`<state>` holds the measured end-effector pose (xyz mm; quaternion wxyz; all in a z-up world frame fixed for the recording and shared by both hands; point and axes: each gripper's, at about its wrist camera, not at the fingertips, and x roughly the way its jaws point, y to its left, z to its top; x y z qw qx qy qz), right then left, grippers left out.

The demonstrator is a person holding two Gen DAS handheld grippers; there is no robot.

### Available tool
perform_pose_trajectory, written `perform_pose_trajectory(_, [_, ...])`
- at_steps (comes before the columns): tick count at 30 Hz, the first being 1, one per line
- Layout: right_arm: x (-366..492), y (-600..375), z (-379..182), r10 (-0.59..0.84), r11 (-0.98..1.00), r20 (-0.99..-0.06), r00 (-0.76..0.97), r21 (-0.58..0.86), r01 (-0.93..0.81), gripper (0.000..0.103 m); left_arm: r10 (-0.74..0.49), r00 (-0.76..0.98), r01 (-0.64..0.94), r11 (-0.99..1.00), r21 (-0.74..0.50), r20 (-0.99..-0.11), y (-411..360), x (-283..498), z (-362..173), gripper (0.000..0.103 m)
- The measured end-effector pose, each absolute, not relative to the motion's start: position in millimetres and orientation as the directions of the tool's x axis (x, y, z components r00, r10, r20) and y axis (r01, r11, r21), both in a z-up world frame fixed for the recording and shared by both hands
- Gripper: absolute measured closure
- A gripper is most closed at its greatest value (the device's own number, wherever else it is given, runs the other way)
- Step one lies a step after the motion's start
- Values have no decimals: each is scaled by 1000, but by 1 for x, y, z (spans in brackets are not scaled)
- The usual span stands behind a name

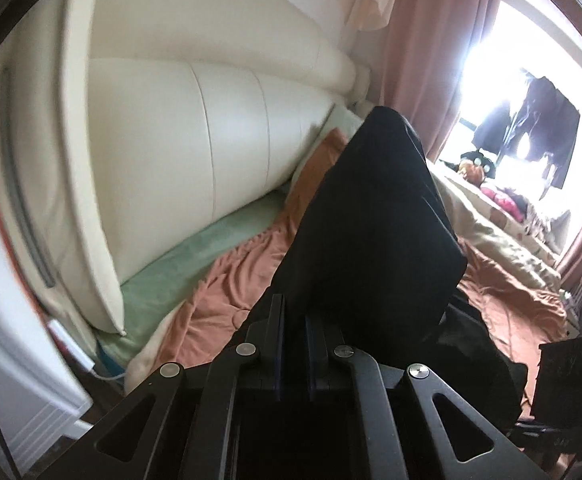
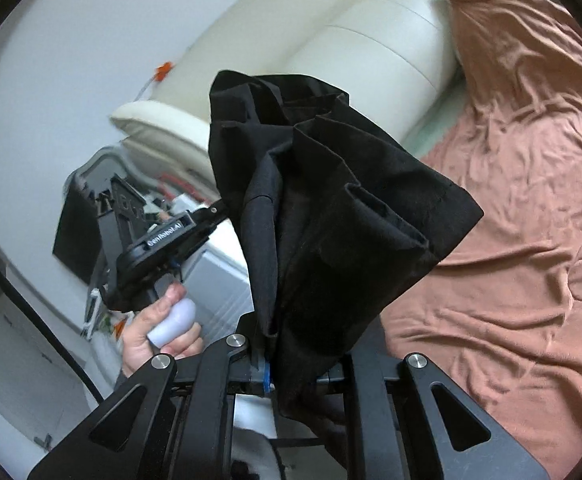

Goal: Fold large clothes
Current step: 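Lift the folded jacket with both grippers and carry it toward the headboard, then lower the jacket onto the duvet by the headboard and open both grippers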

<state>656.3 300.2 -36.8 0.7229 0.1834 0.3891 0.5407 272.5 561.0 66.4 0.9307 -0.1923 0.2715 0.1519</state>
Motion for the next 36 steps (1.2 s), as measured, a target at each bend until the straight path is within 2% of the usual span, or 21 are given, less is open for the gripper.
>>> perform_pose_trajectory(7, [725,309,-78,895,430,-415,165,703,-566,94,122,763,-387,873,-297,-635,582,354,7,95])
perform_pose_trajectory(14, [761,313,-102,872,477,-449,193,693,-541,94,106,739,-391,872,-296,-665,589,389,-23,95])
perform_pose_trajectory(18, [778,307,-134,831,549,-501,241,676,-491,94,58,692,-388,870,-303,-720,588,403,-53,88])
perform_pose_trajectory(21, [799,306,-169,793,607,-552,257,684,-404,94,68,631,-385,892,-236,-773,576,395,-76,88])
perform_pose_trajectory(27, [800,314,-193,767,638,-597,236,669,-382,94,60,607,-402,883,-242,-792,559,343,-106,86])
perform_pose_trajectory(29, [794,315,-192,742,667,-624,245,649,-366,90,63,604,-410,879,-243,-794,552,320,-116,85])
perform_pose_trajectory(31, [791,316,-189,681,729,-675,284,587,-353,66,65,602,-424,870,-251,-795,547,306,-123,75])
perform_pose_trajectory(33, [783,310,-180,600,796,-708,373,485,-361,53,73,616,-433,863,-260,-784,540,291,-128,62])
perform_pose_trajectory(34, [779,307,-175,570,818,-714,407,445,-365,49,83,626,-435,862,-259,-776,535,281,-129,60])
perform_pose_trajectory(36, [772,300,-168,533,842,-724,439,401,-360,49,98,638,-439,861,-256,-764,525,267,-132,55])
